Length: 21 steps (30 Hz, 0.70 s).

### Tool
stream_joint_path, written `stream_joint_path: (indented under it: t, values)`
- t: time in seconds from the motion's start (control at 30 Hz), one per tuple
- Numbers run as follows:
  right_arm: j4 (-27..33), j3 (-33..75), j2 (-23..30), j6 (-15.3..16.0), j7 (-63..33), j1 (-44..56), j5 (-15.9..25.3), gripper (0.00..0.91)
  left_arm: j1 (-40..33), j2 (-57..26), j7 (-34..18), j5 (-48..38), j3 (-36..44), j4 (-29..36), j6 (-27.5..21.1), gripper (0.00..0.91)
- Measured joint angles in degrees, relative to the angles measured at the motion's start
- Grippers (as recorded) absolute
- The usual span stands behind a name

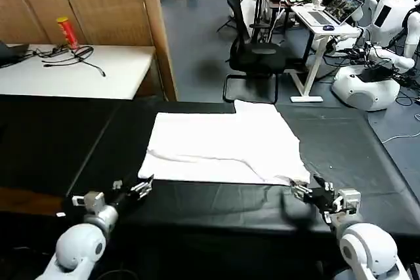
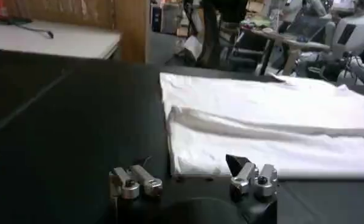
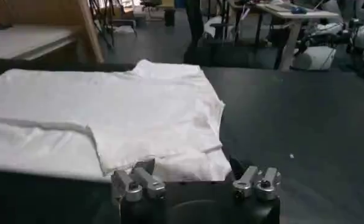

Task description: Fold and organize the clothes.

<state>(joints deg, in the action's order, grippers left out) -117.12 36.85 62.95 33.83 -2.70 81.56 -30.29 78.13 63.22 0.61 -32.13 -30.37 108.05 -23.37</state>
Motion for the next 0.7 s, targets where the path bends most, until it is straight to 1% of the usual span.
stream_joint_path:
  t: [0.03, 0.07, 0.1, 0.17, 0.2, 0.23, 0.27, 0.3, 0.33, 0.37, 0.4, 0.5, 0.57, 0.7]
  values:
    - [0.27, -0.06, -0.01, -0.16, 0.14, -0.18, 0.04, 0.751, -0.08, 0.0, 0.02, 0.0, 0.02, -0.18, 0.02, 0.878]
    - [0.64, -0.23, -0.01, -0.35, 0.37, -0.44, 0.15, 0.722, -0.2, -0.01, 0.03, 0.0, 0.04, -0.46, 0.03, 0.878]
    - [0.92, -0.39, -0.01, -0.45, 0.52, -0.64, 0.3, 0.605, -0.3, -0.05, 0.04, 0.0, 0.04, -0.69, 0.04, 0.878]
    - [1.61, -0.76, -0.01, -0.67, 1.01, -1.19, 0.87, 0.488, -0.41, -0.14, 0.15, -0.01, 0.09, -1.05, 0.12, 0.829]
    - [1.94, -1.01, 0.01, -0.7, 1.2, -1.53, 1.09, 0.332, -0.48, -0.18, 0.18, 0.0, 0.13, -1.24, 0.21, 0.644]
    - [2.27, -1.15, 0.03, -0.72, 1.25, -1.79, 1.23, 0.166, -0.55, -0.2, 0.22, 0.0, 0.14, -1.45, 0.31, 0.488]
    - [2.53, -1.3, 0.06, -0.74, 1.32, -2.0, 1.28, 0.107, -0.66, -0.22, 0.25, 0.01, 0.19, -1.71, 0.4, 0.38]
    - [2.67, -1.42, 0.08, -0.75, 1.41, -2.15, 1.29, 0.049, -0.75, -0.22, 0.27, 0.01, 0.23, -1.94, 0.48, 0.166]
    - [2.71, -1.46, 0.08, -0.77, 1.51, -2.21, 1.29, 0.049, -0.85, -0.22, 0.25, 0.02, 0.25, -2.17, 0.52, 0.146]
    - [2.7, -1.51, 0.07, -0.77, 1.53, -2.23, 1.29, 0.029, -0.95, -0.21, 0.21, 0.02, 0.25, -2.41, 0.59, 0.049]
    - [2.68, -1.52, 0.0, -0.76, 1.53, -2.22, 1.29, 0.02, -1.01, -0.21, 0.14, -0.02, 0.24, -2.59, 0.66, 0.0]
    - [2.17, -1.52, -0.39, -0.07, 0.87, -1.91, 1.15, 0.0, -1.03, -0.3, 0.11, -0.3, 0.24, -2.68, 0.69, 0.0]
    - [1.48, -1.45, -0.78, 1.48, -0.27, -1.44, 0.17, 0.0, -0.8, -0.44, 0.09, -0.37, 0.27, -2.44, 0.69, 0.0]
    - [-0.5, -0.83, -1.9, 5.53, -3.28, -0.32, -3.32, 0.0, 0.23, -1.08, -0.33, -0.62, 0.53, -1.22, 0.09, 0.0]
